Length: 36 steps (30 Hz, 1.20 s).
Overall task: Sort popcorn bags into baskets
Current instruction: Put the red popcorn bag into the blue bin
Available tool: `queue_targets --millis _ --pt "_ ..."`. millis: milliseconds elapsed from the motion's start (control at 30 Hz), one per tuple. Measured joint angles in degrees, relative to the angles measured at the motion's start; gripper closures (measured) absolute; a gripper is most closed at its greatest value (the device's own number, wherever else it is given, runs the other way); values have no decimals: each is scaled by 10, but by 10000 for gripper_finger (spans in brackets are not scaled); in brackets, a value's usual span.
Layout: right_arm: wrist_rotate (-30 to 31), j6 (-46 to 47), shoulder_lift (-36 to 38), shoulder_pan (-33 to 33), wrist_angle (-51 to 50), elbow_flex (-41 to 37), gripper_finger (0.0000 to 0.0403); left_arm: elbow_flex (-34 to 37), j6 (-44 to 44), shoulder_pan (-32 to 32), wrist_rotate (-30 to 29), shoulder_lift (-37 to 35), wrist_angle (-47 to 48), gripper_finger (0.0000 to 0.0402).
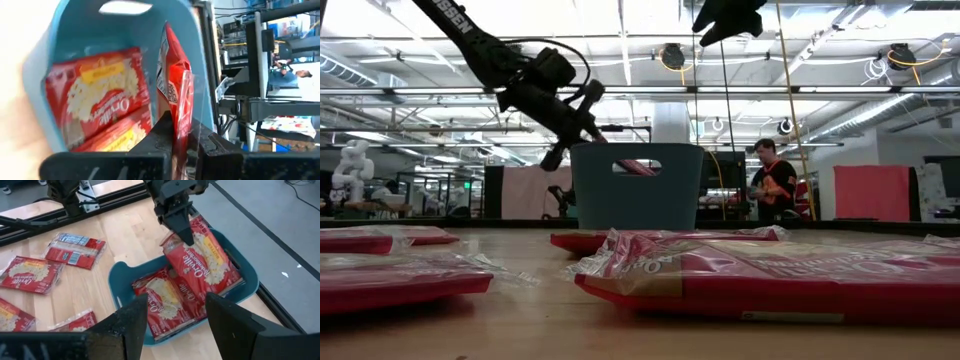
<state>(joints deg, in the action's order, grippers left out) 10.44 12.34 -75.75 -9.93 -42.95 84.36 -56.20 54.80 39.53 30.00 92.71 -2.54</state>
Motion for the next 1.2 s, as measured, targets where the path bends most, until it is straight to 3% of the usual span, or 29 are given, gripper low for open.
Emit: queue_targets --millis 267,633,1000,1200 --pt "0 -2 0 -14 8 0 211 -13 -107 1 -3 9 13 381" --pt "-13 4 0 -12 -4 0 211 -13 -123 -12 20 75 -12 380" --pt "-18 4 0 -12 -7 0 211 -13 -129 -22 -28 80 -12 379" --pt "-17 3 0 -12 -7 0 211 -13 -131 -22 -51 80 -1 326"
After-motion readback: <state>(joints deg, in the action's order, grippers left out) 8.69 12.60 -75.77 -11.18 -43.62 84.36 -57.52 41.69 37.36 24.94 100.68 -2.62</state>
